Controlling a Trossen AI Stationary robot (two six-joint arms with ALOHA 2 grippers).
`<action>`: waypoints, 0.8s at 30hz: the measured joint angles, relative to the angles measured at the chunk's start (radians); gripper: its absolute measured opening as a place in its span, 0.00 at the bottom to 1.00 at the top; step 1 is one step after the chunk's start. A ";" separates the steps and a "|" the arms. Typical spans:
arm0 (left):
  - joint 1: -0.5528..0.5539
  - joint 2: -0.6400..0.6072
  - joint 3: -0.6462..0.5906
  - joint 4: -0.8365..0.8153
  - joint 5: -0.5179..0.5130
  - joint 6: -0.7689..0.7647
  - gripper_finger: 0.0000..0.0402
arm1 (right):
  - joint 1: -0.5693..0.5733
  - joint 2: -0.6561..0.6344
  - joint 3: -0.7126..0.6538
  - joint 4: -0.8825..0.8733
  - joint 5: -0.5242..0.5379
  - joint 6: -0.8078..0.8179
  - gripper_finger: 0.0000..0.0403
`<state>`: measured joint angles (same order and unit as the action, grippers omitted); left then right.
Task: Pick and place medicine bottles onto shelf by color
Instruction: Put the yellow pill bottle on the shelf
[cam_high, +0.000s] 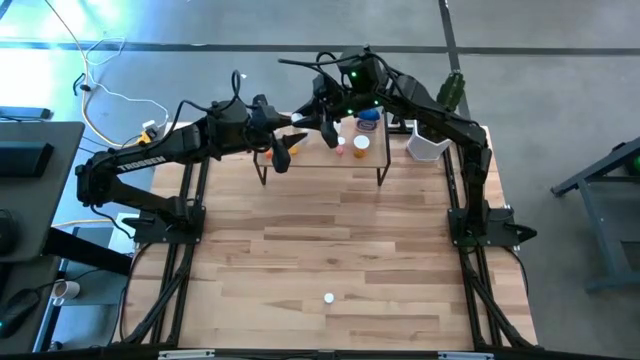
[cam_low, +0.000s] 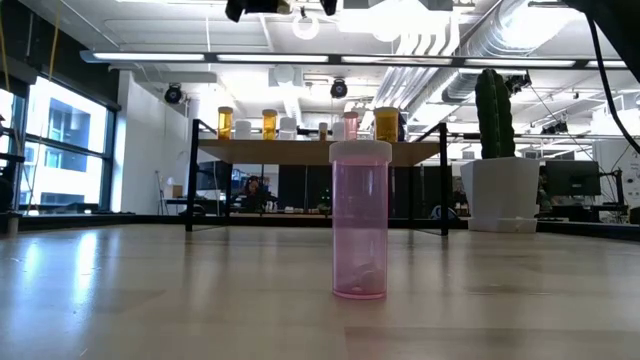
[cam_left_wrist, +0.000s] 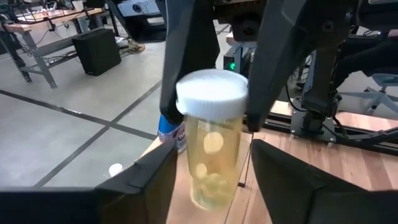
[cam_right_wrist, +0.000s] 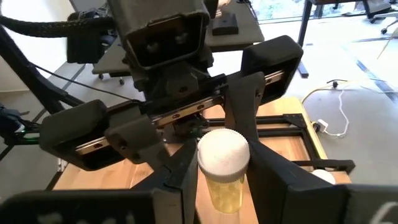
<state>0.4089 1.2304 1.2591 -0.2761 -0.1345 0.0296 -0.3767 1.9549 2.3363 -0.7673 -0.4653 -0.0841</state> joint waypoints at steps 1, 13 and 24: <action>0.000 0.000 0.000 -0.004 -0.003 0.000 0.50 | 0.000 0.000 0.000 0.000 0.009 -0.001 0.24; 0.051 -0.015 0.000 -0.078 -0.012 -0.026 0.59 | -0.021 0.000 0.000 0.053 0.088 -0.002 0.24; 0.139 -0.085 0.000 -0.112 -0.012 -0.026 0.59 | -0.063 0.000 0.000 0.182 0.153 -0.008 0.24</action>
<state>0.5482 1.1459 1.2594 -0.3881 -0.1463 0.0037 -0.4397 1.9553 2.3363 -0.5853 -0.3119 -0.0919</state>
